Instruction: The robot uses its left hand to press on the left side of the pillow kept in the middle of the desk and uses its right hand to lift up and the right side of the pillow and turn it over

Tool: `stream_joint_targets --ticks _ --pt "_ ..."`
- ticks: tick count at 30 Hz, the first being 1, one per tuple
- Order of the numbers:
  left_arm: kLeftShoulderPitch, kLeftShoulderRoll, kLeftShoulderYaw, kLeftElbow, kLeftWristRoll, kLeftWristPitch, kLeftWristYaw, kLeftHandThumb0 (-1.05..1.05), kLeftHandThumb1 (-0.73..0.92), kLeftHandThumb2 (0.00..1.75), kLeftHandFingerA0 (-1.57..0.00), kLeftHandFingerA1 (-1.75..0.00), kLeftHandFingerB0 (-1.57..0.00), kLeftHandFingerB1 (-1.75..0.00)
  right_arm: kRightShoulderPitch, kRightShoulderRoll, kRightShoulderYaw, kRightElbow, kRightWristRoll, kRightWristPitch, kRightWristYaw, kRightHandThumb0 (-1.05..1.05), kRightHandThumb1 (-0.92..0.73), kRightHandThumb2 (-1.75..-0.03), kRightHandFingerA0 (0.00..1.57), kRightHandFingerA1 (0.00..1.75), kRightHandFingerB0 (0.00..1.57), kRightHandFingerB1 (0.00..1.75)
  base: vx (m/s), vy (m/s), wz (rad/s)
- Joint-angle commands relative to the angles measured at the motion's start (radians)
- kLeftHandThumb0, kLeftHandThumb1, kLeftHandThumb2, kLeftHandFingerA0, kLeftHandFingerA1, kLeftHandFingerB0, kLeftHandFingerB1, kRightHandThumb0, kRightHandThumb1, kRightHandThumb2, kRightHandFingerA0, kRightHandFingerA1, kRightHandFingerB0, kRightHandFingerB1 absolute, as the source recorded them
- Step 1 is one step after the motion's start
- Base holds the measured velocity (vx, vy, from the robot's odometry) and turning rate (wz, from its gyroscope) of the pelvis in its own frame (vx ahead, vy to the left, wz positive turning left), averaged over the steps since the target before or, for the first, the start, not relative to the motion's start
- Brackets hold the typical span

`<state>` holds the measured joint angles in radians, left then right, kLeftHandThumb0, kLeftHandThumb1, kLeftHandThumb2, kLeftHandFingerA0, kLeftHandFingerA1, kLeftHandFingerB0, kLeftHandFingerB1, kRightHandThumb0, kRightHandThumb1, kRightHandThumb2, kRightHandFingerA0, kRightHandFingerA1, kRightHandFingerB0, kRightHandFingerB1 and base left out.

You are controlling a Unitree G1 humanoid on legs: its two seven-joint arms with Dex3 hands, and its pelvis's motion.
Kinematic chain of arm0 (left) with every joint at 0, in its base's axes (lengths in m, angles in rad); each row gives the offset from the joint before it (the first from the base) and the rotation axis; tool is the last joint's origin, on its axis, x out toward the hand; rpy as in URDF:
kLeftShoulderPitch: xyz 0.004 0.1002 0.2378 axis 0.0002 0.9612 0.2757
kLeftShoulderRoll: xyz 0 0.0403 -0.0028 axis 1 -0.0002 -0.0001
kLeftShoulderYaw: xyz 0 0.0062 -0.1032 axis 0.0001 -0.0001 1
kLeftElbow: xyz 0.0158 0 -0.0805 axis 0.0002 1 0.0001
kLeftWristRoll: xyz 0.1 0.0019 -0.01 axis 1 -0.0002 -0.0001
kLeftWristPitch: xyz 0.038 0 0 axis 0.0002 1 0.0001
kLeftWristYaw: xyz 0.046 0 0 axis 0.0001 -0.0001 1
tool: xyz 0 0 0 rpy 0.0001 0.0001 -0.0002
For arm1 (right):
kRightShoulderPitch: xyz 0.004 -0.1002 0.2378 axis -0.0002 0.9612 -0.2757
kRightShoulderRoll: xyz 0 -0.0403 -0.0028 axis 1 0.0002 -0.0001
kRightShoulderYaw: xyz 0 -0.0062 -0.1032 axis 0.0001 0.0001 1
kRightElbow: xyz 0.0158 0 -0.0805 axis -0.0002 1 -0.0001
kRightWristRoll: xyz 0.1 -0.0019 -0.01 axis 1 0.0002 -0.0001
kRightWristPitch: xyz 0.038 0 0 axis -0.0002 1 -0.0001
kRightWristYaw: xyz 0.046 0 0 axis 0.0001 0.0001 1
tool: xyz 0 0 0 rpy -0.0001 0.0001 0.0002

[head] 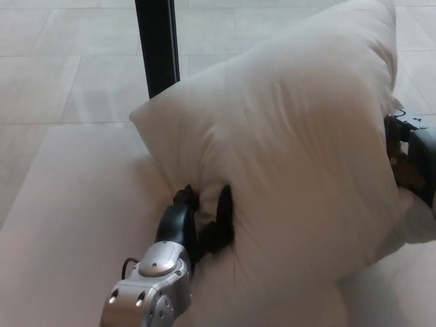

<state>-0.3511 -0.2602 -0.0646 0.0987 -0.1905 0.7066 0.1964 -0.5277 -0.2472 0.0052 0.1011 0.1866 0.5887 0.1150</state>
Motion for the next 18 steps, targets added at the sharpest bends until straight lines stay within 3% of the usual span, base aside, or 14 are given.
stream_joint_targets --ticks 1,2,3,4,8,9,10,11,12,13,14,16,17,18 --pt "0.075 -0.174 -0.024 0.147 -0.054 0.044 -0.001 -0.88 0.52 0.81 -0.1 -0.54 0.0 0.0 0.013 0.102 0.163 -0.084 0.071 0.107 0.153 -1.05 -0.75 -1.15 0.39 0.58 0.09 0.35 0.0 0.0 0.0" --pt "0.059 -0.173 -0.029 0.167 -0.063 0.05 -0.027 -0.75 0.72 0.62 -0.14 -0.62 0.0 0.0 0.004 0.094 0.19 -0.085 0.068 0.119 0.174 -1.04 -0.89 -0.67 0.37 0.53 0.08 0.31 0.0 0.0 0.0" --pt "0.051 -0.172 -0.03 0.177 -0.066 0.051 -0.038 -0.75 0.72 0.62 -0.14 -0.62 0.0 0.0 0.0 0.09 0.202 -0.086 0.068 0.126 0.183 -1.04 -0.89 -0.67 0.37 0.53 0.08 0.31 0.0 0.0 0.0" --pt "0.044 -0.189 -0.052 0.212 -0.044 0.009 -0.03 -0.62 0.83 0.68 -0.56 -1.45 -0.21 -0.58 -0.009 0.058 0.268 -0.093 0.031 0.129 0.21 -1.0 -0.7 -1.18 0.26 0.58 0.03 0.07 0.0 0.0 0.0" --pt "0.051 -0.17 -0.125 0.238 -0.012 -0.056 -0.085 -0.83 0.76 0.66 -0.64 -1.33 -0.3 -0.64 0.005 0.058 0.316 -0.095 0.026 0.129 0.23 -1.05 -0.71 -1.17 0.32 0.63 0.08 0.12 0.0 0.0 0.0" --pt "0.064 -0.143 -0.185 0.239 0.019 -0.108 -0.121 -0.94 0.79 0.65 -0.49 -1.23 -0.25 -0.63 0.017 0.068 0.326 -0.094 0.024 0.128 0.222 -1.05 -0.71 -1.18 0.25 0.59 0.05 0.07 0.0 0.0 0.0" --pt "0.075 -0.116 -0.248 0.237 0.045 -0.157 -0.166 -0.92 0.86 0.66 -0.36 -0.85 -0.28 -0.51 0.035 0.084 0.34 -0.101 0.024 0.134 0.209 -0.98 -0.66 -1.11 0.28 0.6 0.08 0.22 0.0 0.0 0.0" --pt "0.096 -0.113 -0.297 0.237 0.077 -0.219 -0.158 -1.02 0.72 1.06 -0.2 -0.66 0.0 -0.21 0.049 0.089 0.384 -0.098 0.002 0.114 0.216 -0.97 -0.65 -1.1 0.28 0.61 0.09 0.26 0.0 0.0 0.0" --pt "0.104 -0.114 -0.31 0.234 0.087 -0.239 -0.147 -1.02 0.72 1.06 -0.2 -0.66 0.0 -0.21 0.052 0.089 0.399 -0.098 -0.008 0.106 0.219 -0.97 -0.65 -1.1 0.28 0.61 0.09 0.26 0.0 0.0 0.0" --pt "0.103 -0.108 -0.334 0.239 0.111 -0.257 -0.129 -0.87 0.84 0.66 0.0 0.0 0.0 0.0 0.053 0.091 0.418 -0.093 -0.02 0.095 0.225 -1.05 -0.69 -1.13 0.28 0.61 0.08 0.25 0.0 0.0 0.0" --pt "0.104 -0.114 -0.346 0.233 0.118 -0.232 -0.104 -1.05 0.7 1.06 0.0 -0.24 0.0 -0.21 0.056 0.098 0.44 -0.086 -0.026 0.092 0.236 -1.05 -0.67 -1.1 0.26 0.61 0.08 0.24 0.0 0.0 0.0" --pt "0.115 -0.117 -0.375 0.216 0.126 -0.2 -0.081 -1.05 0.75 1.11 -0.03 -0.34 0.0 -0.18 0.065 0.122 0.47 -0.06 -0.041 0.065 0.235 -1.05 -0.62 -1.06 0.25 0.63 0.05 0.35 0.0 0.0 0.0" --pt "0.122 -0.117 -0.395 0.209 0.135 -0.187 -0.069 -0.87 0.87 0.76 -0.12 -0.46 0.0 0.0 0.072 0.138 0.485 -0.043 -0.049 0.047 0.233 -1.03 -0.61 -1.05 0.31 0.67 0.06 0.36 0.0 0.0 0.0" --pt "0.133 -0.121 -0.405 0.222 0.142 -0.202 -0.059 -1.05 0.76 1.11 -0.27 -0.56 0.0 -0.11 0.082 0.156 0.495 -0.032 -0.057 0.038 0.22 -1.05 -0.62 -1.06 0.24 0.63 0.03 0.38 0.0 0.0 0.0"
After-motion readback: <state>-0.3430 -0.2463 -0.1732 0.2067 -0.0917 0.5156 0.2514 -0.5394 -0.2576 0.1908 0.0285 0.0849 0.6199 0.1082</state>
